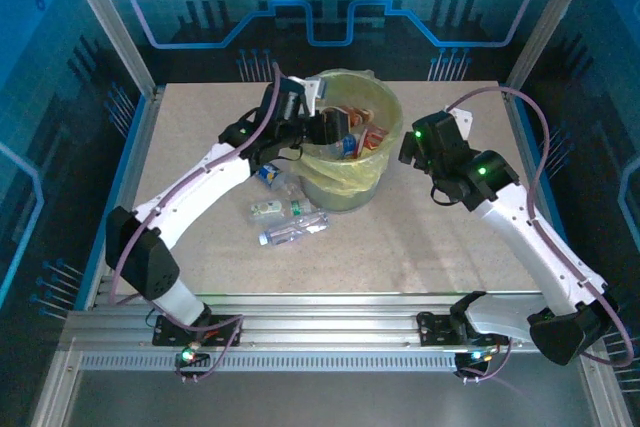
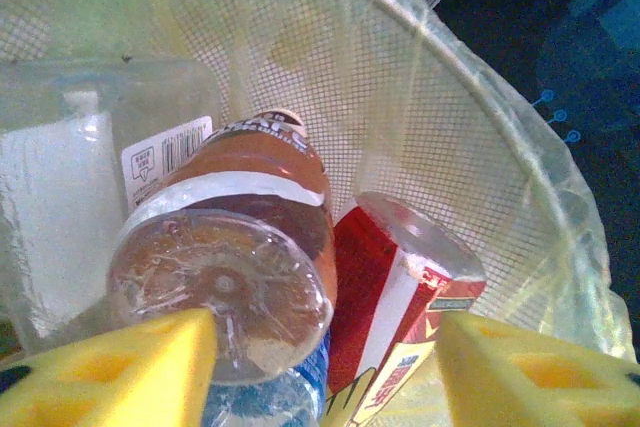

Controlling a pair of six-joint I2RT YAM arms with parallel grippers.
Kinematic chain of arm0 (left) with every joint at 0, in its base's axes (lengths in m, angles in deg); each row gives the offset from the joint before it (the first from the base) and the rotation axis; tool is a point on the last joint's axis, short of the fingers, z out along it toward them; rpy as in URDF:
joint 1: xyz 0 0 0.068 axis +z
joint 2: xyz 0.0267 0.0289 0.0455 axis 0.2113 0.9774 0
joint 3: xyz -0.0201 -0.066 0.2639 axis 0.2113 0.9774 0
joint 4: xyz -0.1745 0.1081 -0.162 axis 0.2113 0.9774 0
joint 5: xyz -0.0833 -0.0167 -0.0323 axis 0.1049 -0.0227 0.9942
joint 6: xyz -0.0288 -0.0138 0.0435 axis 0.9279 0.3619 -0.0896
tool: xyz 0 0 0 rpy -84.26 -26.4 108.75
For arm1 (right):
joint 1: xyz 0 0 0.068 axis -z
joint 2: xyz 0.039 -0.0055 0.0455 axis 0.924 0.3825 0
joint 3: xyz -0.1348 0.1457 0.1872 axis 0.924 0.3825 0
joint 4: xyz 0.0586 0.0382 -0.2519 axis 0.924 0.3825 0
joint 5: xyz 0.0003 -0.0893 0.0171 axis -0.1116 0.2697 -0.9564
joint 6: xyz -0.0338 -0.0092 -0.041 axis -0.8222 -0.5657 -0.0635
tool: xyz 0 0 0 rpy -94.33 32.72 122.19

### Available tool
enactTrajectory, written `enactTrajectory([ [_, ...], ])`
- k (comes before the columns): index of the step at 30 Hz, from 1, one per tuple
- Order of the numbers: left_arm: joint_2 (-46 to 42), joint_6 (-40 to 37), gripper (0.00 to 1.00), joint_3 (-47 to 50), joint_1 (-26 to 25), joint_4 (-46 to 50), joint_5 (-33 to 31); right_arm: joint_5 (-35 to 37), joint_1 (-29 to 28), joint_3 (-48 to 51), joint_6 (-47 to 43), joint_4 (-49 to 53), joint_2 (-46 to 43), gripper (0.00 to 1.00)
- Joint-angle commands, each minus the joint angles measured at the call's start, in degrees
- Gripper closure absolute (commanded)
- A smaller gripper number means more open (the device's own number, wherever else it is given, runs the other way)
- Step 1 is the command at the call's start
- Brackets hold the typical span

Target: Put the plastic bottles in the bin

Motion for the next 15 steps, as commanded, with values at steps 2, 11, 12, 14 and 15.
enactTrajectory([
  [2,-6.6,-2.5,0.3,-1.9,-0.3,0.8,-1.8,-0.2,0.7,-1.8,-2.3,-1.4,-1.3,0.0],
  [11,-20.8,-17.2,0.13,13.4,-0.3,2.8,-10.9,-0.4,0.7,-2.4,-5.7,-2.2,-2.1,0.0],
  [12,-22.3,-18.8,0.12,15.8,-0.3,3.3,-11.7,-0.4,0.7,-2.6,-5.8,-2.0,-2.0,0.0],
  [14,-26.4,-20.4,0.11,21.4,-0.3,4.3,-13.1,-0.2,0.7,-2.9,-5.9,-1.5,-1.8,0.0],
  [15,-27.8,-20.5,0.11,24.1,-0.2,4.4,-13.5,0.0,0.7,-3.1,-5.8,-1.2,-1.7,0.0],
])
